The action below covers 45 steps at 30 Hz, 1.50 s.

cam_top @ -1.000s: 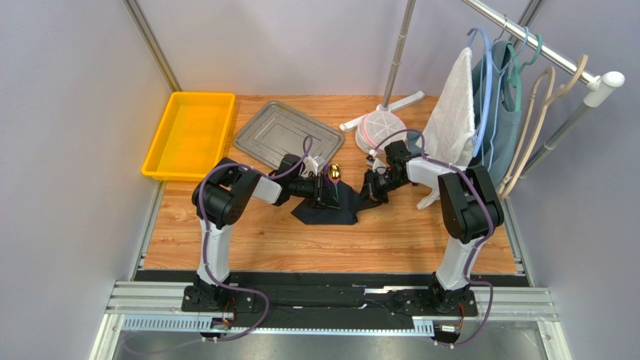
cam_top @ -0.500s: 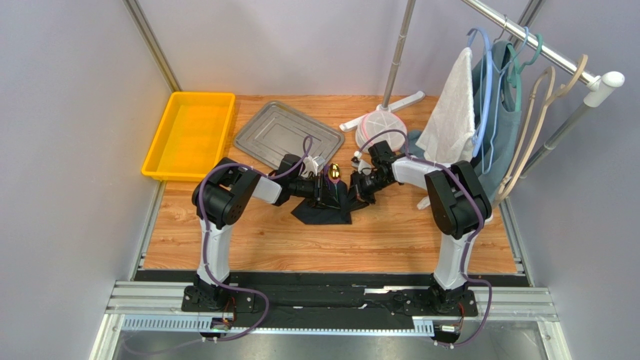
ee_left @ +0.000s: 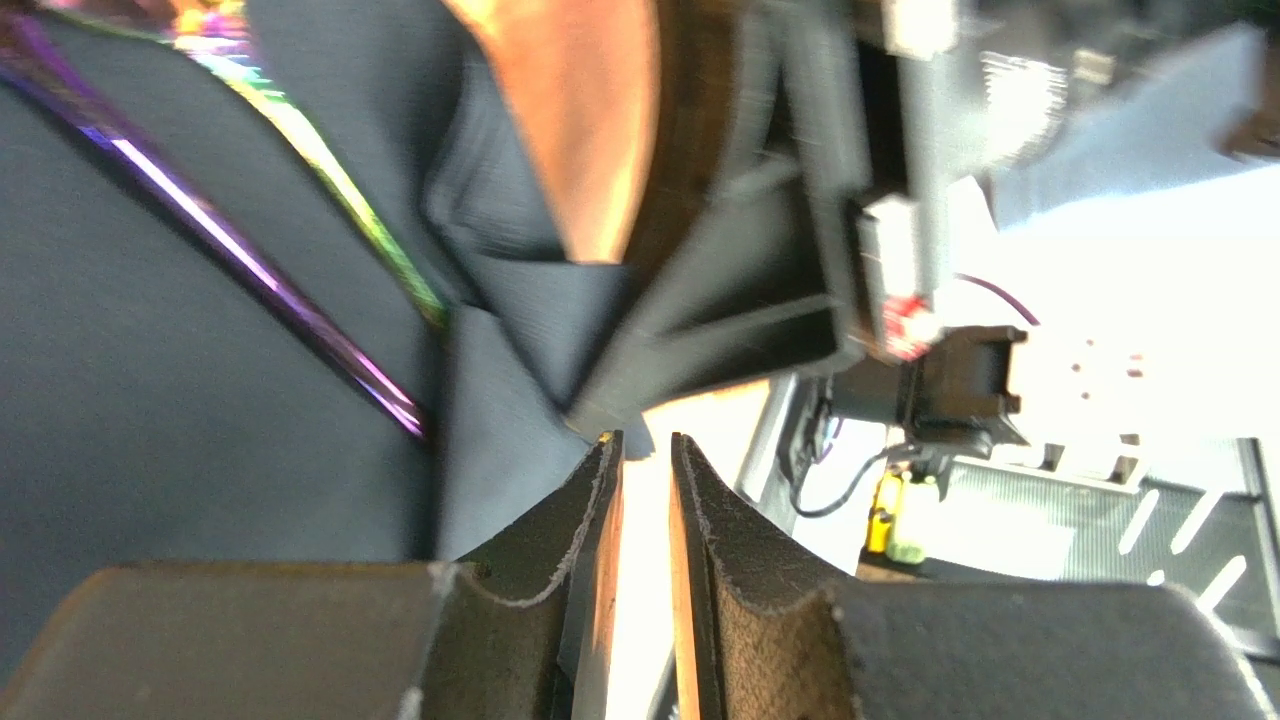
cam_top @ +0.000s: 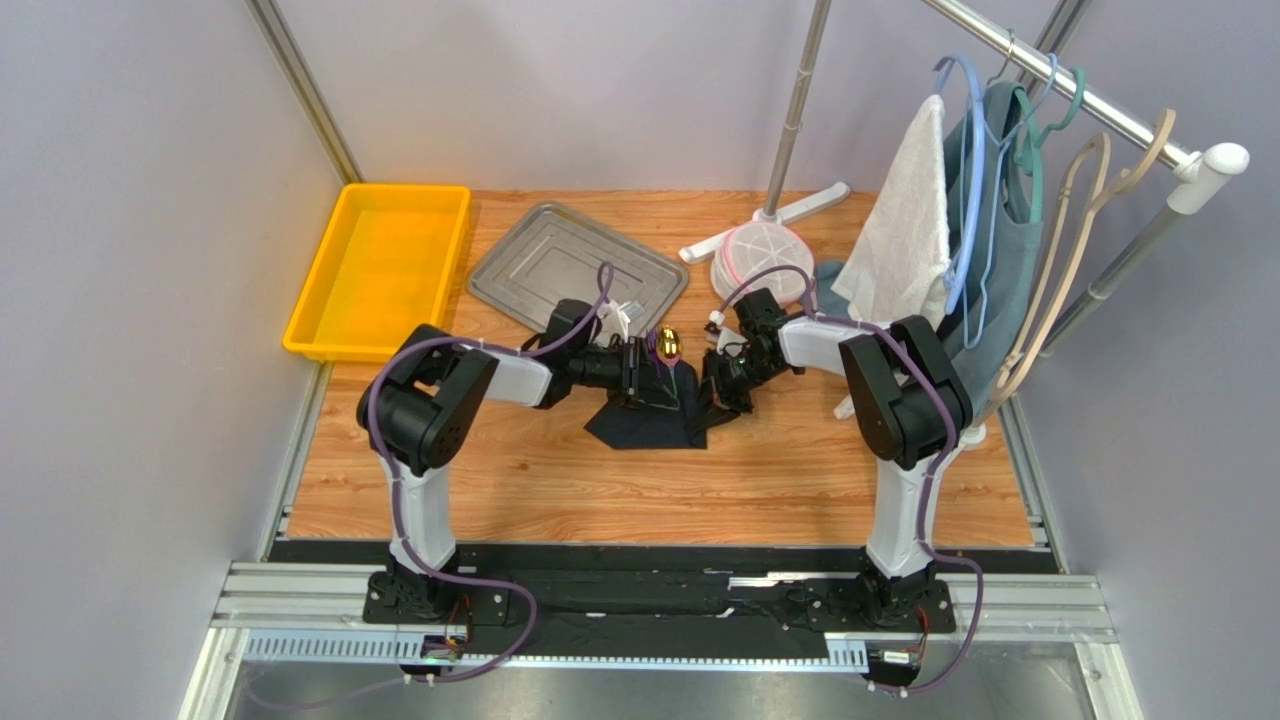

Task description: Place the utensils on the paper napkin and roll it up

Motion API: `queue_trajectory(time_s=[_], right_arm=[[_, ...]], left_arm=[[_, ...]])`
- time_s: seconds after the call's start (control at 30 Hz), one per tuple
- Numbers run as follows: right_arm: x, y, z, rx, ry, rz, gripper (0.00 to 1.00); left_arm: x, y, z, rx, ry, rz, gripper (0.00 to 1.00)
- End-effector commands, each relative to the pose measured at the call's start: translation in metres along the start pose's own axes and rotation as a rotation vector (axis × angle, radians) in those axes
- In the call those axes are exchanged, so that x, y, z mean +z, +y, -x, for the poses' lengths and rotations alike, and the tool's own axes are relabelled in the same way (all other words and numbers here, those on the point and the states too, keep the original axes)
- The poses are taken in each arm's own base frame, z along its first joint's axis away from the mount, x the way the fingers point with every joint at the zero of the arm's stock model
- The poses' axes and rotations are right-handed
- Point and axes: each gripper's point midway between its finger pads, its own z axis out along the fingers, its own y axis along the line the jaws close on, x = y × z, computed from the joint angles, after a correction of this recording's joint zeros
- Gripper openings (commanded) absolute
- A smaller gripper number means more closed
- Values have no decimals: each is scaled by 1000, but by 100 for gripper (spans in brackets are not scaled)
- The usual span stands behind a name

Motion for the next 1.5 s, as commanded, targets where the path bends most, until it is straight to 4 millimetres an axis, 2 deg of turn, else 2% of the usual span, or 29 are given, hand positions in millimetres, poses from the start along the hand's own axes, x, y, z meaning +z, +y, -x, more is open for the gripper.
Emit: queue_trajectory(time_s=[0.0, 0.17, 0.4, 0.7, 1.13, 1.23, 1.47], right_arm=[[-2, 5, 12, -42, -39, -10, 0], [-7, 12, 11, -53, -46, 2, 0], [-12, 19, 11, -56, -53, 19, 0], [-20, 43, 8, -81, -65, 64, 0], [2, 67, 8, -111, -34, 89, 0], [7, 65, 9, -105, -27, 83, 0], [22, 46, 13, -79, -19, 48, 0]], left_arm=[[-24, -11, -3, 34, 18, 4, 25], [-27, 9, -19, 31, 58, 47, 24], [-22, 28, -18, 15, 47, 105, 20], [-17, 53, -23, -23, 73, 183, 11], [-17, 57, -23, -12, 82, 205, 8], [-17, 57, -23, -11, 81, 204, 8], [-16, 57, -23, -12, 83, 200, 8]])
